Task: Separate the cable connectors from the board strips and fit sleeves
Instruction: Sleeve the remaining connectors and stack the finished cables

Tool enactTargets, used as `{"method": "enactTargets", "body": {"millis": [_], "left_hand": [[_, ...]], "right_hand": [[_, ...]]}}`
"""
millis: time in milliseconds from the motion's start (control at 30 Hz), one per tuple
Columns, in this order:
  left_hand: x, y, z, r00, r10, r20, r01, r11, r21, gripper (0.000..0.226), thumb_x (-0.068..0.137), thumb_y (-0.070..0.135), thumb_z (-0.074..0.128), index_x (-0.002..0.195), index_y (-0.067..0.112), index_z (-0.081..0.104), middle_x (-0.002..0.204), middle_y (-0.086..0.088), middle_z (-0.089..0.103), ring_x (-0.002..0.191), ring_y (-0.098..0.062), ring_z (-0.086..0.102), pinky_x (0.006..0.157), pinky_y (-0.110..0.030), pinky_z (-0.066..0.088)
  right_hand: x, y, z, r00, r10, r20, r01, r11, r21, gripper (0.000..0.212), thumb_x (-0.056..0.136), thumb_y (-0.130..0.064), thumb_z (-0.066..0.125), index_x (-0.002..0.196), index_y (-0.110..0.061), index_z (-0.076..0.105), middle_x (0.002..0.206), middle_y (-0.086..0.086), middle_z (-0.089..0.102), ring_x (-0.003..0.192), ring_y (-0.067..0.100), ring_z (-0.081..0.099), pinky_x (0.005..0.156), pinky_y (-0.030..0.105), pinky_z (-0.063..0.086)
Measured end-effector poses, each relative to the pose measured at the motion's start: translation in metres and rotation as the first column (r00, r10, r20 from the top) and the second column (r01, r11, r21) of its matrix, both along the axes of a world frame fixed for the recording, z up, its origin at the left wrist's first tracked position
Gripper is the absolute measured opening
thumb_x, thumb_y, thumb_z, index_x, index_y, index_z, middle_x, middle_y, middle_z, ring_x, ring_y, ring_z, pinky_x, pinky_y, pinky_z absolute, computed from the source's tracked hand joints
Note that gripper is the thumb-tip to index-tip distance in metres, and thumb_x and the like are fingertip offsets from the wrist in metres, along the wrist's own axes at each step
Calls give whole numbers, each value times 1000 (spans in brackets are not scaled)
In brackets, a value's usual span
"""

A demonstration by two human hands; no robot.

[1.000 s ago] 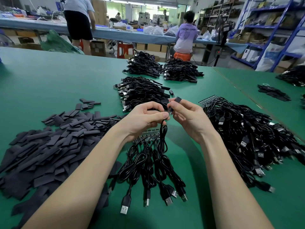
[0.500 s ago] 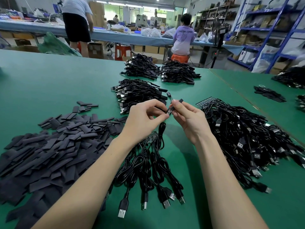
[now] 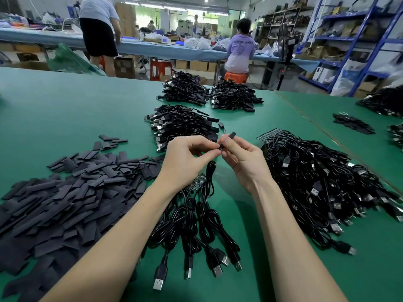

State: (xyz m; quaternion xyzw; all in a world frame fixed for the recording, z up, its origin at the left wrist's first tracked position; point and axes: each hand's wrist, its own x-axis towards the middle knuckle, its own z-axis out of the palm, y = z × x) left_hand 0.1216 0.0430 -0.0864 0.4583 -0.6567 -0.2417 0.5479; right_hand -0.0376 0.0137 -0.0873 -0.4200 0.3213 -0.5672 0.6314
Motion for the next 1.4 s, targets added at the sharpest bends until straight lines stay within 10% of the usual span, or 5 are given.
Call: {"method": "enactTargets", "body": {"millis": [767,1400], "left_hand": [[3,1,8,992,8,124,4,996,-92,3,83,18,83,85,16,81,79,9,76,78,-9,71,76,-29,57],[-1,-6,1,987,-44,-152,58,994,89,10,83,12,82,88,14,74,83,-2,77,83,-20,74,81,-25,59]], "right_hand": [[4,2,-2,999,-8,51,6,999,31,19,71,-22,85,84,-7,80,85,6,75,65,8,64,64,15,55],[9,6,4,974,-219,-58,200,950,-239,23,91,-11,76,113,-19,73,91,16,78,84,21,73,76,30,61]]}}
